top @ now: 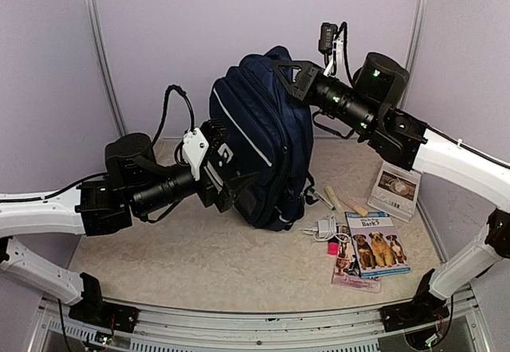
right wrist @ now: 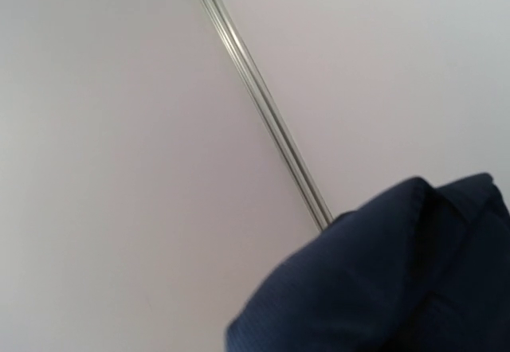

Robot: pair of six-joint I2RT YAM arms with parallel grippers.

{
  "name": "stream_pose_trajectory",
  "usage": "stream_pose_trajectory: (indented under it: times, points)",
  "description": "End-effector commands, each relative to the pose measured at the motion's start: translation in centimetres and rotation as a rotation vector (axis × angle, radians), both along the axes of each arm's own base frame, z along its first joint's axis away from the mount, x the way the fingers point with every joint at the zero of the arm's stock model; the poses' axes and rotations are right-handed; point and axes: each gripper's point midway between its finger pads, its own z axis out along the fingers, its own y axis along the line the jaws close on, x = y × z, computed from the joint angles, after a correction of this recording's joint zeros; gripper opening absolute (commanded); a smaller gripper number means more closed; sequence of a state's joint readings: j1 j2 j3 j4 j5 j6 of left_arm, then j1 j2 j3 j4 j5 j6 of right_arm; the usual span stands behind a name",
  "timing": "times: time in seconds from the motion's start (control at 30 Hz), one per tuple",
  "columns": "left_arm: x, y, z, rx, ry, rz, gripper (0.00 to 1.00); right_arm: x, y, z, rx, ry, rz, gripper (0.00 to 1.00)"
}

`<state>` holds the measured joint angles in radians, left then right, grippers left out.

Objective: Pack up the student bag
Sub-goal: Pass from the right arm to the left

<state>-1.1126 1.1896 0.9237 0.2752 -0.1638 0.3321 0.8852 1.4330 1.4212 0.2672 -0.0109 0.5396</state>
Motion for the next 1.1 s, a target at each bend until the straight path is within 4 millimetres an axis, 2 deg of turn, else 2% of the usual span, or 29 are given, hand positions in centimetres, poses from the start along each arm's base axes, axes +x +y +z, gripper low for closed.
stream_pose_trajectory:
  times: [0.0,0.13,0.37,0.57,0.6,0.67,0.77,0.83,0.97,1.07]
  points:
    - [-0.1,-0.5,1.3,-0.064,-0.1,0.013,0.99,-5.1,-5.1,13.0,0.466,-0.288,-0.039,0.0]
    - [0.7,-0.9,0.7,-0.061,-0.137,0.069,0.99,-5.5,-3.7,13.5,0.488,-0.286,-0.016,0.0]
    - [2.3,-0.3,-0.8,-0.047,-0.176,0.18,0.99,-6.3,-1.9,12.7,0.528,-0.265,0.015,0.0]
    - [5.2,0.3,-2.3,0.015,-0.232,0.383,0.98,-6.2,-0.2,11.6,0.55,-0.229,0.068,0.0]
    - [5.7,0.4,-2.6,0.026,-0.237,0.413,0.95,-6.3,0.0,11.5,0.547,-0.229,0.075,0.0]
    - [6.1,0.2,-2.8,0.043,-0.239,0.435,0.75,-6.4,0.3,11.2,0.537,-0.224,0.083,0.0]
    - [5.6,0.1,-2.6,0.012,-0.235,0.398,0.27,-6.4,0.0,10.7,0.522,-0.217,0.071,0.0]
    - [5.1,0.3,-2.4,-0.022,-0.226,0.359,0.01,-6.5,-0.5,10.5,0.51,-0.225,0.054,0.0]
    - [4.1,0.9,-1.7,-0.073,-0.168,0.279,0.0,-5.7,-1.6,9.2,0.449,-0.231,-0.025,0.0]
    - [4.0,1.7,-1.0,-0.061,-0.082,0.275,0.0,-3.6,-2.5,7.2,0.348,-0.201,-0.061,0.0]
